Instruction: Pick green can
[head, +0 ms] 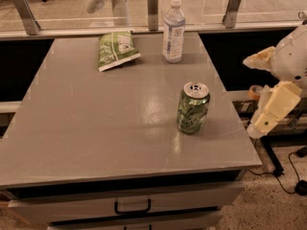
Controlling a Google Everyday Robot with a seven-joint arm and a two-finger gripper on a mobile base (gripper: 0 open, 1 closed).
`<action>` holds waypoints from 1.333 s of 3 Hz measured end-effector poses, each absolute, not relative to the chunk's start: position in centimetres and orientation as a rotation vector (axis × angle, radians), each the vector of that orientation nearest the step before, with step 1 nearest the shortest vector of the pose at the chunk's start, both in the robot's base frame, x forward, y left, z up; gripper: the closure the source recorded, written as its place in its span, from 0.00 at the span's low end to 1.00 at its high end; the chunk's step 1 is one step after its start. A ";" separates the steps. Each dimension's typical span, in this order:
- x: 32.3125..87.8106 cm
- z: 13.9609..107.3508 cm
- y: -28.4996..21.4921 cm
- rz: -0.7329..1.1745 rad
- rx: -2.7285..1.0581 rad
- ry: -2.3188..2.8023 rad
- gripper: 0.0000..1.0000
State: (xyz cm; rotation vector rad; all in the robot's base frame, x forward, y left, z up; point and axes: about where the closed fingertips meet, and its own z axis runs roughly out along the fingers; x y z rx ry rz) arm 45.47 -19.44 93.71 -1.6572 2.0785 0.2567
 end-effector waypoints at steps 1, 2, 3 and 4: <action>46.1 91.5 -16.8 0.467 -1.599 1.927 0.00; 46.4 90.7 -14.2 0.637 -1.537 1.804 0.00; 46.7 89.8 -12.1 0.770 -1.484 1.727 0.00; 47.6 88.9 -10.4 0.850 -1.443 1.669 0.18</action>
Offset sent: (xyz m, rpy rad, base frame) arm 0.0130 0.0759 -0.0364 0.5855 0.0028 0.1563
